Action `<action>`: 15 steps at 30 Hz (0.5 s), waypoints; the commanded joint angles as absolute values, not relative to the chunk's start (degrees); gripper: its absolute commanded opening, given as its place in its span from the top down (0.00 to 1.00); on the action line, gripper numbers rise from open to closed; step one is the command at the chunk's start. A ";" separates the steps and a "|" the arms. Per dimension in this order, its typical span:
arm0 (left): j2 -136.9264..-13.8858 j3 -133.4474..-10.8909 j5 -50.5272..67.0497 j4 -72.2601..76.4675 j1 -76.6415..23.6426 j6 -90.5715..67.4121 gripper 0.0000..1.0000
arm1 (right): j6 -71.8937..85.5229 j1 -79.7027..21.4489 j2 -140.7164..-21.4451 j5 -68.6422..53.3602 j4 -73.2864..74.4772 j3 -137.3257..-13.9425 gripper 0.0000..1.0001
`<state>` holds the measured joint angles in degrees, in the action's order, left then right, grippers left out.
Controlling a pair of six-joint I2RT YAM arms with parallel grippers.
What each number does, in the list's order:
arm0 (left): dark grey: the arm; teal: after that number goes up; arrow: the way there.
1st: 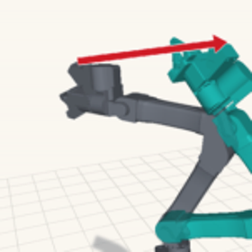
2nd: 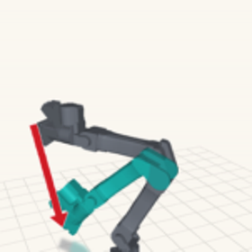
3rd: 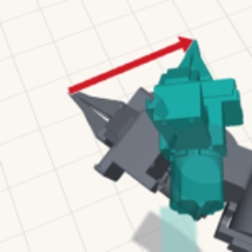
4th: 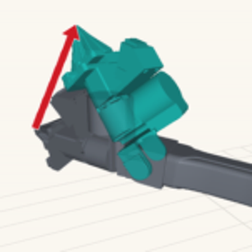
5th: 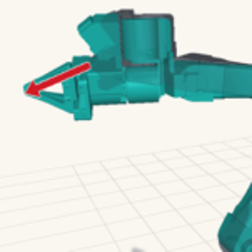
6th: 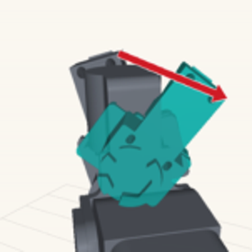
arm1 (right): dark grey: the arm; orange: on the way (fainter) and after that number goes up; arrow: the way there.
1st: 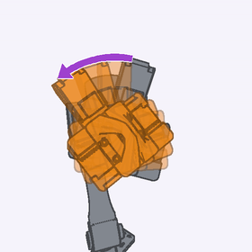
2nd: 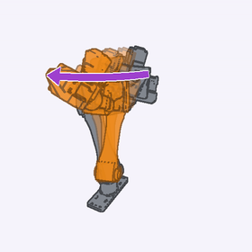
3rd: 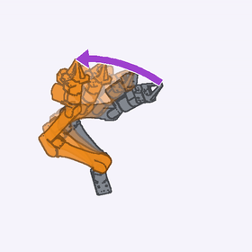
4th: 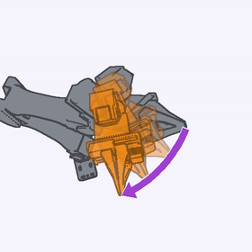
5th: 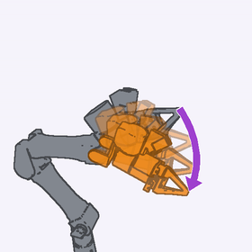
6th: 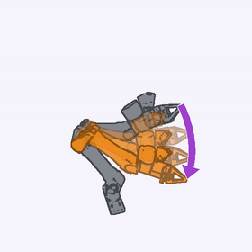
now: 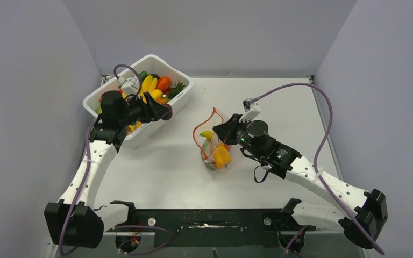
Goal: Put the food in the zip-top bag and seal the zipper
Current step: Pick up the fake fruit from the bin, then place the fake fruit in the zipper food storage bag.
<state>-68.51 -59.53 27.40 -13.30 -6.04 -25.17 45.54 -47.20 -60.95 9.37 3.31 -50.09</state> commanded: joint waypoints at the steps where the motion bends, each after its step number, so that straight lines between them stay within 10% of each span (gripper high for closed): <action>1: -61.59 -55.28 37.78 -1.94 -7.69 -34.87 0.73 | 46.58 -46.68 -61.09 7.91 -1.99 -50.98 1.00; 15: -58.12 -46.85 40.12 15.29 -19.90 -49.48 0.75 | 48.60 -46.41 -61.88 8.09 -1.31 -52.15 1.00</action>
